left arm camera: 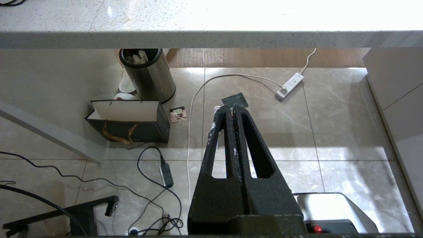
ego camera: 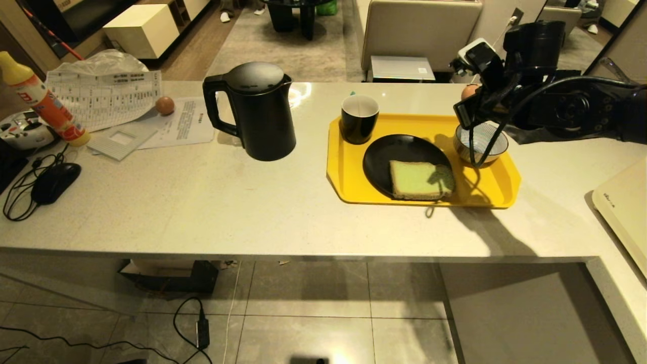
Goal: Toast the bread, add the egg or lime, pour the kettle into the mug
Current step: Put the egg in the bowl
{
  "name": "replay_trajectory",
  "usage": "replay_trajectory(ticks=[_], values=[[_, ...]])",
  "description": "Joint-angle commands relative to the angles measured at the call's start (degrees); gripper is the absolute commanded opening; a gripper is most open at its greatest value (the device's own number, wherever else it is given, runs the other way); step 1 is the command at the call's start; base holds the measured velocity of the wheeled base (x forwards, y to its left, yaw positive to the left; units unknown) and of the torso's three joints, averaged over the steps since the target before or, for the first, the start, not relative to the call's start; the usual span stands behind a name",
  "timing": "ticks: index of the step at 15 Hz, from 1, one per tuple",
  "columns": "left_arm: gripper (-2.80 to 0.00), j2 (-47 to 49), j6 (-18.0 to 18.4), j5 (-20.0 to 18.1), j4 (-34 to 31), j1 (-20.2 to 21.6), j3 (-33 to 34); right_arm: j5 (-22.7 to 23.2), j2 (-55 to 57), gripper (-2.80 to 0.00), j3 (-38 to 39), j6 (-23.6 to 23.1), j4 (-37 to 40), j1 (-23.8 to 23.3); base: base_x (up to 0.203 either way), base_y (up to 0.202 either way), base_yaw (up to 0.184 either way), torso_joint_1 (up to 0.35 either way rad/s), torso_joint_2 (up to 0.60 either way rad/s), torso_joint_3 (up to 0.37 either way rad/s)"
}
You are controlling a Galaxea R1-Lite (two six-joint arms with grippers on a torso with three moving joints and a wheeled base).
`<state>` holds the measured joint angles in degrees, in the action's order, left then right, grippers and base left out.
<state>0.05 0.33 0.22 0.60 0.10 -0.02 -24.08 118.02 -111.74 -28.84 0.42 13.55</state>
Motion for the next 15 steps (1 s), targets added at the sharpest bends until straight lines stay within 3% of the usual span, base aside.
replay_trajectory(ticks=[1, 7, 15], values=[[-2.80, 0.0, 0.0, 0.0, 0.0, 0.0, 0.0, -0.6, 1.8, -2.80, -0.2, -1.1, -0.1, -2.0, 0.000, 0.000, 0.000, 0.000, 0.00, 0.000], [-2.80, 0.0, 0.0, 0.0, 0.0, 0.1, 0.0, -0.5, 2.3, -2.80, 2.0, -5.5, 0.1, -6.5, 0.000, 0.000, 0.000, 0.000, 0.00, 0.000], [-2.80, 0.0, 0.0, 0.0, 0.0, 0.1, 0.0, -0.4, 5.4, -2.80, 2.8, -6.1, -0.1, -6.7, 0.000, 0.000, 0.000, 0.000, 0.00, 0.000]])
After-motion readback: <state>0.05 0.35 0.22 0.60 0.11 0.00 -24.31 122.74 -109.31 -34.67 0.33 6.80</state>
